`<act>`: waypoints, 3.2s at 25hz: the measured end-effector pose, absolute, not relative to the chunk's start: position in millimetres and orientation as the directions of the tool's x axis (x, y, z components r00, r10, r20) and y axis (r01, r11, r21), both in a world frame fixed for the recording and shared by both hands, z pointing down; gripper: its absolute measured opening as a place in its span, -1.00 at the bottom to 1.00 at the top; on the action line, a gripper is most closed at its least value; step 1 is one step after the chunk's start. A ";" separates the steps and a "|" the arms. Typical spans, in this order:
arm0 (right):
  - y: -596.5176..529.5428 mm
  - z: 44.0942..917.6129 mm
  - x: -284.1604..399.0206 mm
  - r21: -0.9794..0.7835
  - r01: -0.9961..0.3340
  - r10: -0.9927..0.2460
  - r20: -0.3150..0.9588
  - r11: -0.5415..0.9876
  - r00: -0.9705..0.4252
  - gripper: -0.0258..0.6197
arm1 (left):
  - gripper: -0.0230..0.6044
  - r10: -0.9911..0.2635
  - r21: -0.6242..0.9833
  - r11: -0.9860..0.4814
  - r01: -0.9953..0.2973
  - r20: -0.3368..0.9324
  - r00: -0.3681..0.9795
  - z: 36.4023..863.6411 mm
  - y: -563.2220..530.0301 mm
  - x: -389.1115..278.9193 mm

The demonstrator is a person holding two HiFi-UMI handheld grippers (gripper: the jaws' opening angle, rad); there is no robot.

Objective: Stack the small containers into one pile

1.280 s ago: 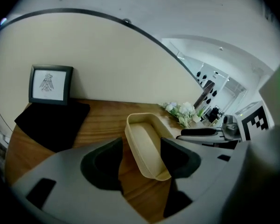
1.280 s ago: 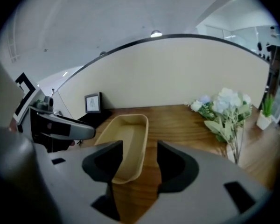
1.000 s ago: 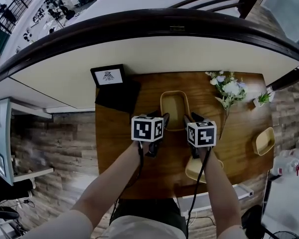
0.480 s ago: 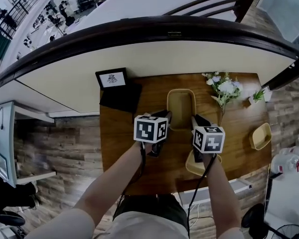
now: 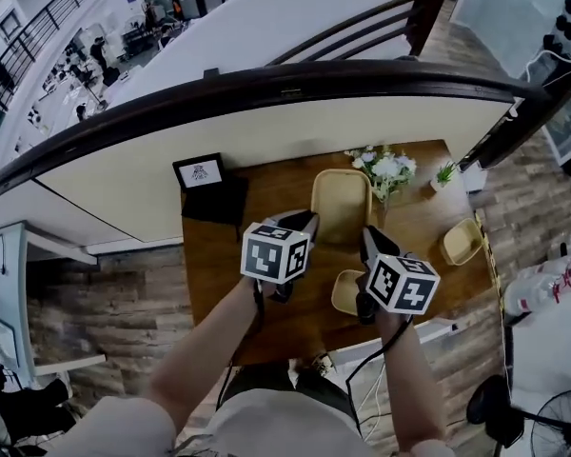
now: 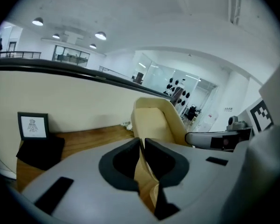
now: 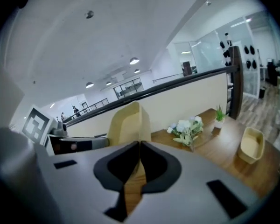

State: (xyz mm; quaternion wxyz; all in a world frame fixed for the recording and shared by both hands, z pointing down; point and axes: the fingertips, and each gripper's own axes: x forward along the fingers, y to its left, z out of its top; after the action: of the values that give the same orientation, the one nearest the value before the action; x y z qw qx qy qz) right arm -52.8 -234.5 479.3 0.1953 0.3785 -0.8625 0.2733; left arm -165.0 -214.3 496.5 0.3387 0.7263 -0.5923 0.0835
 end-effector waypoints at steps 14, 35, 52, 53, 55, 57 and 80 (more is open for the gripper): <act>-171.1 419.3 18.6 -0.254 -0.790 -0.624 0.499 0.558 -0.601 -0.84 | -0.80 -0.784 0.351 -0.220 -0.910 0.492 0.379 438.8 -179.1 -93.1; -124.2 529.0 69.1 -0.552 -0.833 -0.665 0.629 -0.020 -0.401 -0.79 | -0.85 -0.504 0.147 -0.588 -0.795 0.702 0.503 526.9 -208.5 -4.5; -84.2 646.5 59.4 -0.591 -0.583 -0.527 0.795 -0.558 -0.301 -0.82 | -0.80 -0.229 0.038 -0.864 -0.502 0.859 0.459 641.9 -200.3 56.1; -82.7 651.4 57.4 -0.587 -0.577 -0.521 0.799 -0.568 -0.300 -0.82 | -0.79 -0.219 0.039 -0.870 -0.492 0.863 0.456 647.5 -199.5 57.2; -80.9 661.0 57.4 -0.579 -0.568 -0.512 0.807 -0.585 -0.295 -0.82 | -0.78 -0.202 0.047 -0.878 -0.477 0.866 0.457 656.7 -198.5 59.7; -80.4 669.5 58.2 -0.573 -0.561 -0.504 0.812 -0.598 -0.294 -0.82 | -0.78 -0.194 0.050 -0.886 -0.462 0.864 0.464 663.4 -197.6 62.5; -96.8 675.9 81.5 -0.578 -0.689 -0.541 0.781 -0.437 -0.312 0.20 | -0.28 -0.328 0.152 -0.672 -0.725 0.816 0.476 670.8 -201.7 23.1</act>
State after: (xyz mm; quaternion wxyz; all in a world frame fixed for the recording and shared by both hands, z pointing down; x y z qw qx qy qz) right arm 81.5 -96.8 675.9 0.0605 0.5835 -0.5270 0.6149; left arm 23.1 -201.7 670.8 0.2482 0.8223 -0.3201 0.3997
